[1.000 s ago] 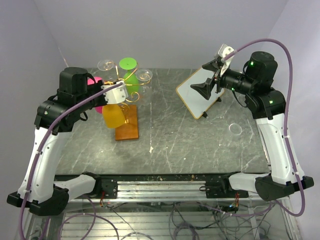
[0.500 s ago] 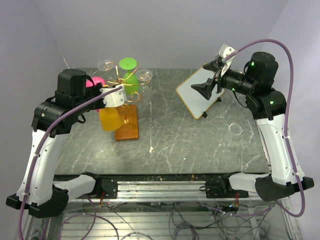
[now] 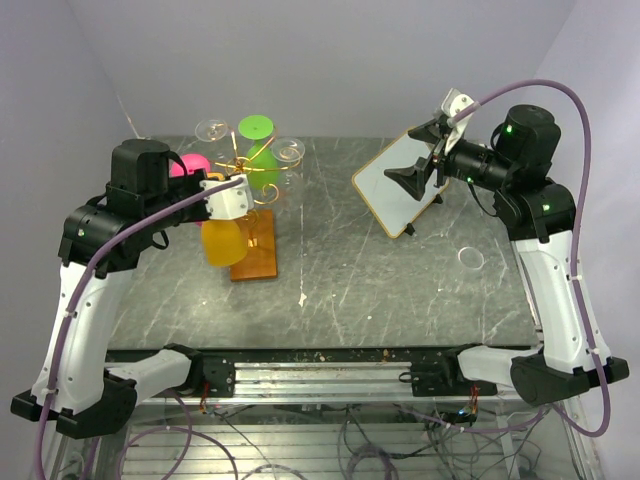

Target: Place the wine glass upside down on the wine glass rack

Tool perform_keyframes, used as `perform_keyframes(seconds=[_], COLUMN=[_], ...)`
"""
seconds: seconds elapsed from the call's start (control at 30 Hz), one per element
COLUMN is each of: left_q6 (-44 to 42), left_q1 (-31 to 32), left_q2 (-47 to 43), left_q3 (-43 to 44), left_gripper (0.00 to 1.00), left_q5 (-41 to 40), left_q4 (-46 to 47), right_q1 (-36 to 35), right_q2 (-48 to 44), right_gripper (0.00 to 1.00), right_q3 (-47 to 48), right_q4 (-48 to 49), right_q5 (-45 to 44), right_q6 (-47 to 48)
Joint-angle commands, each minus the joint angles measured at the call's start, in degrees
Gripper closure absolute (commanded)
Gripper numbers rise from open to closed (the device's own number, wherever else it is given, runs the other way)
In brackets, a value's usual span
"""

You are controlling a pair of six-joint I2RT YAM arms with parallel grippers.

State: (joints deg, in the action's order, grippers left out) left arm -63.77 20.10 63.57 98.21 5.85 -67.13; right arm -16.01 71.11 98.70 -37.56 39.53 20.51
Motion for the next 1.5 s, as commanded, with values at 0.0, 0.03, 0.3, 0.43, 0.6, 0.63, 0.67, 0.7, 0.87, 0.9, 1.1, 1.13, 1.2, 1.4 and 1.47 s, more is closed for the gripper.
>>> perform_keyframes(seconds=[0.0,0.03,0.3,0.43,0.6,0.63,0.67,0.7,0.87,0.9,1.1,1.13,1.2,1.4,1.47], left_q6=[0.89,1.11,1.28,1.07,1.18,1.15,1.19,1.27,1.22,1.19,1.01,0.98,1.04,1.14,1.05], left_q1=[0.56,0.56,0.64,0.73,0.73,0.73,0.73,0.73,0.73,0.73,0.73,0.73,0.78,0.73,0.71], left_q2=[-0.5,-0.54,0.01,0.23,0.04,-0.03,-0.05,-0.11,-0.49,-0.54,-0.77,-0.81,-0.9,-1.23,-1.26], left_q3=[1.66,1.44,-1.08,-2.0,-2.94,-3.13,-3.26,-3.35,-4.09,-4.38,-5.3,-5.31,-5.31,-5.53,-5.41], left_gripper=[0.93,0.93,0.93,0.93,0.92,0.91,0.91,0.9,0.87,0.86,0.81,0.81,0.8,0.74,0.7], left_q5=[4.36,4.96,5.72,5.58,5.97,6.06,6.17,6.26,6.75,6.67,6.52,6.61,6.85,7.58,7.89], left_q4=[0.26,0.46,2.41,2.63,2.69,2.71,2.71,2.71,2.36,2.36,1.97,1.93,1.77,1.1,0.63], right_q1=[0.52,0.62,0.8,0.88,0.89,0.91,0.93,0.91,1.02,1.06,1.36,1.46,1.5,1.74,1.84], right_q2=[-0.9,-0.89,-0.87,-1.05,-1.19,-1.15,-1.15,-1.15,-1.37,-1.52,-1.99,-2.01,-2.11,-2.35,-2.49], right_gripper=[0.12,0.12,0.12,0.12,0.12,0.12,0.12,0.12,0.12,0.12,0.11,0.11,0.11,0.11,0.11], right_q3=[-0.26,-0.26,0.01,-0.22,-0.48,-0.49,-0.56,-0.6,-1.06,-1.17,-1.43,-1.48,-1.42,-1.7,-1.92], right_q4=[0.99,1.0,0.89,0.91,0.9,0.9,0.91,0.92,1.06,1.07,1.09,1.09,1.08,1.08,0.79], right_q5=[0.73,0.85,1.12,1.12,1.1,1.15,1.11,1.16,1.22,1.19,1.25,1.25,1.26,1.29,0.92], right_q6=[-0.29,-0.35,-0.39,-0.28,-0.14,-0.09,-0.1,-0.12,-0.12,-0.04,-0.02,-0.03,-0.02,0.12,0.51])
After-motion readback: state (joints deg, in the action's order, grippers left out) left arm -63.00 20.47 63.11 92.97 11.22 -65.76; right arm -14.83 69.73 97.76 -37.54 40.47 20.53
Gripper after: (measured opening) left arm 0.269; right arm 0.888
